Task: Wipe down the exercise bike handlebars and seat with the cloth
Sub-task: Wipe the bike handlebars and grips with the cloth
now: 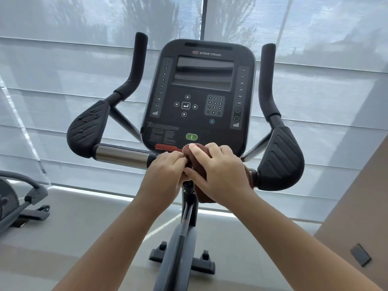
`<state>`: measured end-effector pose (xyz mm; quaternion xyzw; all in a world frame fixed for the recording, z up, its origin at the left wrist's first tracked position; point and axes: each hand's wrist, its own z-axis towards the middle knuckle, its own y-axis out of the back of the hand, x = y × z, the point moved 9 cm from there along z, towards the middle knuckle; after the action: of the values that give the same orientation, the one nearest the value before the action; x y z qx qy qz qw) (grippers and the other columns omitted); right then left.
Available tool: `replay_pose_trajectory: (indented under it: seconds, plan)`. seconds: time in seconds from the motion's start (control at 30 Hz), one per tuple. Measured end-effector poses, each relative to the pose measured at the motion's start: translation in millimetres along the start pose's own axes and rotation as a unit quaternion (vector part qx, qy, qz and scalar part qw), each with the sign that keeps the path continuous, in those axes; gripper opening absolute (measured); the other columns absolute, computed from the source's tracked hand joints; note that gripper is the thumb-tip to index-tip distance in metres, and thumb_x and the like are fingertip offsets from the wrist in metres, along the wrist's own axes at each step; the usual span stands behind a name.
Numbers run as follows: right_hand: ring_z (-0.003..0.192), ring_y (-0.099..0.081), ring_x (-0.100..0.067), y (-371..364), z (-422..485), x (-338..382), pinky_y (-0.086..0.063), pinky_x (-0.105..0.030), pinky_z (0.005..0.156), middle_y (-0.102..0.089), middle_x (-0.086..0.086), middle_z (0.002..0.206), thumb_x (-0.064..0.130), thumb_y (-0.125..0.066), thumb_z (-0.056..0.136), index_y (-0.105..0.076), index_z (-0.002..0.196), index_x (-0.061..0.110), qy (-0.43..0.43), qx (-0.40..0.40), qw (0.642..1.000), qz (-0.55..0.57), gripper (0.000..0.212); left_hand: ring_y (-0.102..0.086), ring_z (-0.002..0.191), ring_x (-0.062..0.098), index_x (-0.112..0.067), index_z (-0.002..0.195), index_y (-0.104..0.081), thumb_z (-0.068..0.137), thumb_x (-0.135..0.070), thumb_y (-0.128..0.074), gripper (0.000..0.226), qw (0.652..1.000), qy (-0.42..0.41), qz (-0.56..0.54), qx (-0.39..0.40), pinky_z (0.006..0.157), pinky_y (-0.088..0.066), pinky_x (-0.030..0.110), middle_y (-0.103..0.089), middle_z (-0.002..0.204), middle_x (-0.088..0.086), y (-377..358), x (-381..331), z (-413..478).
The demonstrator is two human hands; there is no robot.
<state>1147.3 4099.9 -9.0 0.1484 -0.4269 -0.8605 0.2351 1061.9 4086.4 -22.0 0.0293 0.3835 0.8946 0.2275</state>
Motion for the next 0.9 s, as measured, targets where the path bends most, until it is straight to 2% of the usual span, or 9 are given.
replay_pose_trajectory:
  seconds: [0.17, 0.3, 0.43, 0.53, 0.6, 0.63, 0.7, 0.77, 0.9]
  plan:
    - [0.062, -0.053, -0.027, 18.7, -27.0, -44.8, -0.046, -0.033, 0.051, -0.059, -0.009, 0.076, 0.043, -0.047, 0.082, -0.064, 0.104, 0.014, -0.013, -0.063, 0.997, -0.043, 0.04, -0.063, 0.077, 0.034, 0.006, 0.094, -0.065, 0.052, 0.005, -0.083, 0.046, 1.0, 0.001, 0.005, -0.016, 0.078, -0.051, 0.042, -0.068, 0.087, 0.017, 0.1, 1.0, -1.0]
    - [0.061, -0.051, -0.027, 16.7, -21.5, -44.2, -0.045, -0.032, 0.051, -0.058, -0.01, 0.072, 0.041, -0.045, 0.081, -0.065, 0.099, 0.012, -0.061, -0.06, 0.996, -0.04, 0.039, -0.064, 0.08, 0.033, 0.005, 0.096, -0.065, 0.052, 0.003, -0.084, 0.048, 1.0, -0.013, 0.008, -0.026, 0.082, -0.049, 0.046, -0.069, 0.089, 0.016, 1.6, 0.9, -1.5]
    - [0.072, -0.052, -0.029, 0.1, 0.1, -1.7, -0.046, -0.035, 0.058, -0.06, -0.013, 0.085, 0.047, -0.049, 0.084, -0.059, 0.115, 0.014, -0.074, -0.038, 0.996, -0.028, 0.046, -0.061, 0.104, 0.031, 0.001, 0.108, -0.062, 0.056, -0.006, -0.084, 0.057, 0.998, -0.025, 0.058, -0.005, 0.093, -0.04, 0.048, -0.067, 0.109, 0.015, 6.8, 10.4, -14.7]
    - [0.091, -0.049, -0.028, -16.5, 15.2, 9.5, -0.045, -0.036, 0.073, -0.052, -0.01, 0.117, 0.063, -0.041, 0.081, -0.028, 0.139, 0.029, -0.036, 0.055, 0.998, 0.002, 0.068, -0.055, 0.112, 0.034, 0.002, 0.111, -0.06, 0.057, -0.01, -0.084, 0.061, 0.994, 0.007, 0.11, -0.002, 0.094, -0.041, 0.051, -0.063, 0.115, 0.017, 22.6, 38.5, -30.5]
    - [0.103, -0.044, -0.027, -24.8, 14.9, 2.6, -0.045, -0.038, 0.086, -0.037, -0.002, 0.135, 0.068, -0.049, 0.072, -0.006, 0.139, 0.044, 0.018, 0.138, 0.987, 0.08, 0.084, -0.054, 0.112, 0.036, 0.002, 0.11, -0.06, 0.056, -0.011, -0.085, 0.061, 0.99, 0.028, 0.136, -0.008, 0.093, -0.04, 0.052, -0.062, 0.115, 0.018, 34.8, 59.0, -37.9]
    - [0.106, -0.042, -0.026, -26.1, 12.0, -1.5, -0.045, -0.039, 0.09, -0.033, 0.002, 0.138, 0.068, -0.055, 0.068, -0.002, 0.138, 0.048, 0.041, 0.168, 0.98, 0.098, 0.09, -0.055, 0.11, 0.037, 0.002, 0.109, -0.06, 0.055, -0.011, -0.085, 0.061, 0.989, 0.033, 0.147, -0.01, 0.093, -0.04, 0.052, -0.063, 0.114, 0.019, 39.0, 67.8, -40.1]
    - [0.102, -0.041, -0.023, -26.2, 6.8, -5.1, -0.047, -0.039, 0.087, -0.034, 0.003, 0.135, 0.066, -0.061, 0.065, -0.003, 0.138, 0.047, 0.067, 0.173, 0.979, 0.08, 0.095, -0.057, 0.106, 0.038, 0.002, 0.107, -0.061, 0.053, -0.01, -0.086, 0.061, 0.986, 0.033, 0.164, -0.014, 0.092, -0.04, 0.052, -0.064, 0.111, 0.019, 44.1, 80.6, -41.5]
    - [0.093, -0.038, -0.021, -27.6, 10.8, 3.7, -0.047, -0.037, 0.083, -0.04, -0.001, 0.129, 0.063, -0.063, 0.067, -0.01, 0.141, 0.041, 0.071, 0.133, 0.988, 0.044, 0.094, -0.059, 0.104, 0.036, 0.001, 0.107, -0.061, 0.053, -0.009, -0.086, 0.061, 0.985, 0.031, 0.169, -0.016, 0.091, -0.041, 0.051, -0.065, 0.109, 0.018, 45.4, 88.7, -39.8]
    - [0.09, -0.042, -0.026, -43.9, 38.1, 53.6, -0.048, -0.035, 0.073, -0.043, -0.008, 0.121, 0.059, -0.061, 0.072, -0.014, 0.141, 0.036, 0.07, 0.102, 0.992, 0.027, 0.087, -0.062, 0.093, 0.033, 0.0, 0.104, -0.062, 0.054, -0.005, -0.085, 0.055, 0.988, 0.025, 0.153, -0.024, 0.084, -0.047, 0.046, -0.067, 0.101, 0.015, 45.5, 97.5, -34.5]
